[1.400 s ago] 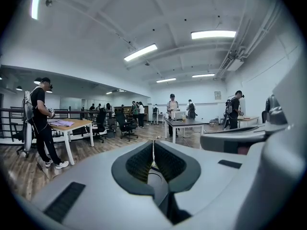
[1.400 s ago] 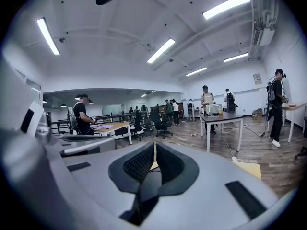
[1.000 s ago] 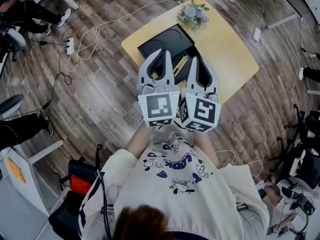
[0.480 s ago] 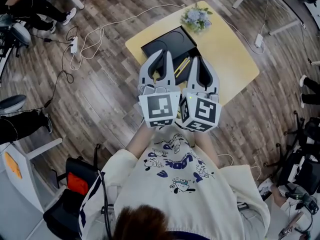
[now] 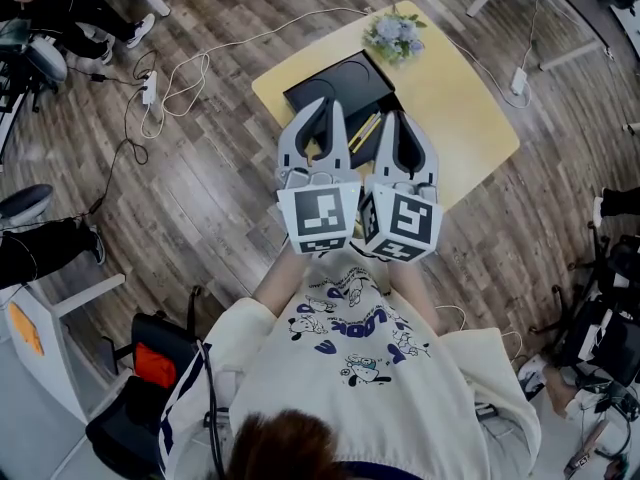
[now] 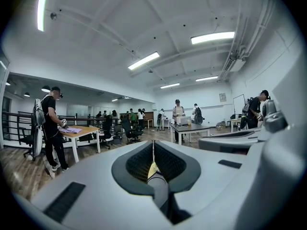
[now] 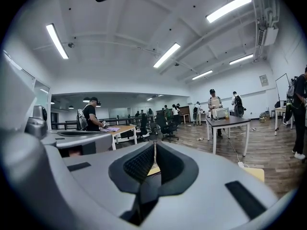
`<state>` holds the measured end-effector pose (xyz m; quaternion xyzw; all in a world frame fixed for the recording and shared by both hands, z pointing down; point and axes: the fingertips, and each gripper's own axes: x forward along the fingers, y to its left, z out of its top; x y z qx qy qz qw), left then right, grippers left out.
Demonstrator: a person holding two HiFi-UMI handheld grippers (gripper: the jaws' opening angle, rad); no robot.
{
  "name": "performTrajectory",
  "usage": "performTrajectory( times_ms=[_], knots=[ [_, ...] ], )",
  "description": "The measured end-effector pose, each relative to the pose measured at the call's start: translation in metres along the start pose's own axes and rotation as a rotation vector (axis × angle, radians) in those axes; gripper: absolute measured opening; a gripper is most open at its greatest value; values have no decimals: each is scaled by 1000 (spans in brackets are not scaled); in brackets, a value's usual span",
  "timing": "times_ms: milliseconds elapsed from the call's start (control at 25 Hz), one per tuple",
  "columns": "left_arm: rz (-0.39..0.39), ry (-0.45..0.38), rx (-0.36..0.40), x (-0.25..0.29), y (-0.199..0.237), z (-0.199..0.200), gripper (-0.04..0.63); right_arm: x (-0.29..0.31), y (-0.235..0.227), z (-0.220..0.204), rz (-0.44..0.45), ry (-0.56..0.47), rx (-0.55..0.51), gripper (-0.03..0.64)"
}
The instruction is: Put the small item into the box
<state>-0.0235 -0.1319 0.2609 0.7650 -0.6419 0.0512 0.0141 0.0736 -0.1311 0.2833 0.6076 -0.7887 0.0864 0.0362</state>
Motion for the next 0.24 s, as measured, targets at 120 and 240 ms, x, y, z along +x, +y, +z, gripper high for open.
performTrajectory(
  times_ms=[120, 240],
  knots=[
    [-2, 0, 1, 0, -2, 0, 21, 0, -2, 0, -3, -3, 8, 35],
    [-4, -2, 1, 0, -2, 0, 21, 0, -3, 0, -7, -7, 10, 35]
  ],
)
